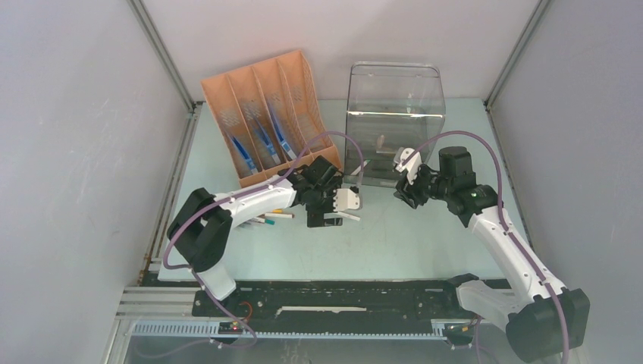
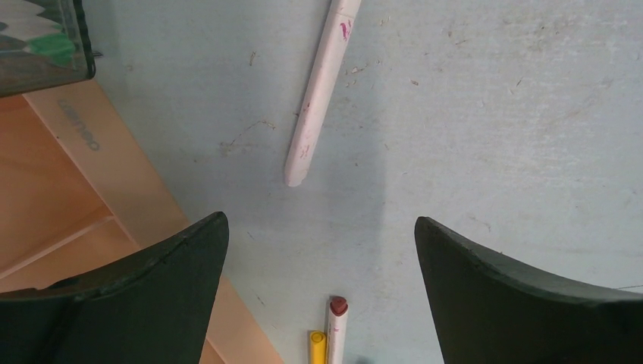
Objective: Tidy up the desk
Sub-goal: Pick up the stationery from the center of the board.
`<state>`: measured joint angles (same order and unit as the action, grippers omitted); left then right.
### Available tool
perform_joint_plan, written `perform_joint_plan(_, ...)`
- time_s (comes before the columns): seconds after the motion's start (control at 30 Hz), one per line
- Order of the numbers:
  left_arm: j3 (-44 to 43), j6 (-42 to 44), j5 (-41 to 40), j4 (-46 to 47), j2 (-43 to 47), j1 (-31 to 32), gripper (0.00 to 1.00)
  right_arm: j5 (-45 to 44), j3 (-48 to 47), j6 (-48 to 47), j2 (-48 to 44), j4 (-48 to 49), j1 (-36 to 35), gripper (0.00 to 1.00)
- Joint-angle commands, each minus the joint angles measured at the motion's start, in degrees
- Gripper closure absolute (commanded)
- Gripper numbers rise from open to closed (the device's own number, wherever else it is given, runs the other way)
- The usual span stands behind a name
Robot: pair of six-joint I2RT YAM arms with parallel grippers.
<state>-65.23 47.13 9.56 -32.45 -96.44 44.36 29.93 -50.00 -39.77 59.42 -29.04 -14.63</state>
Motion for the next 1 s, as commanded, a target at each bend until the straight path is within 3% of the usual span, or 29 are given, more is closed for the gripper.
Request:
perform_joint_plan(0.0,-1.8,2.4,-1.0,-0.6,-0.5,0.3,0.00,1.3,-2.2,0.2,0.0,-0.1,0.2,0.45)
perform_joint_plan(0.53,-6.6,5.0,-3.6,-3.5,-4.6,0.1,0.01,1.6,-2.2,-0.1,0.4,-0.3,0.3,0.45)
perform_joint_plan(0.97,-7.0,6.4,-6.1,0.3,-8.1,3.1,0.05,1.6,-2.2,0.1,0.4,-0.3,0.5,0.45)
